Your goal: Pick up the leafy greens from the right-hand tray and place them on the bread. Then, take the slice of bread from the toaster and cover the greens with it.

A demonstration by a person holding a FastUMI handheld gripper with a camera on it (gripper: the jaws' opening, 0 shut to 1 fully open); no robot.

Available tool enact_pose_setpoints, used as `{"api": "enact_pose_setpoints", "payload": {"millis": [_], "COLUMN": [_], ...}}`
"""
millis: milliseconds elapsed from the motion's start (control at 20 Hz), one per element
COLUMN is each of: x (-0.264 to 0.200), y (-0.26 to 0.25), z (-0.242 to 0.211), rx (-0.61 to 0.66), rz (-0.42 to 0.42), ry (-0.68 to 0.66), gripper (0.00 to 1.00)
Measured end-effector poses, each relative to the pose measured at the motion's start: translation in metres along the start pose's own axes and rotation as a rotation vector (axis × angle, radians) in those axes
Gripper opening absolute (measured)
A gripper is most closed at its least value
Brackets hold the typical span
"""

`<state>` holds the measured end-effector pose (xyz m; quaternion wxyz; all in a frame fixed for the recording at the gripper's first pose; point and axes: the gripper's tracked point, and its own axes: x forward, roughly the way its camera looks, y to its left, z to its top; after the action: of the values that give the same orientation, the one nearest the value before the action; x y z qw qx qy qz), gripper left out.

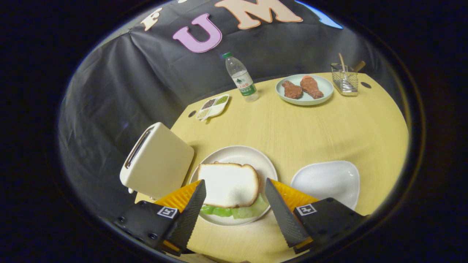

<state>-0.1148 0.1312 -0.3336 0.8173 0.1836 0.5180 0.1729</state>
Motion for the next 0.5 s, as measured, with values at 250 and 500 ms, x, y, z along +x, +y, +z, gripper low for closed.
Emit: {"api": "enact_pose_setpoints", "payload": {"millis": [250,500], "x": [-0.035,-0.085], "y": [-0.011,-0.019], "z": [0.04,0.088], "rx": [-0.097,-0.138], "rz": [-0.04,-0.088], "ry": [-0.178,-0.358], "gripper": [1.0,1.0]}}
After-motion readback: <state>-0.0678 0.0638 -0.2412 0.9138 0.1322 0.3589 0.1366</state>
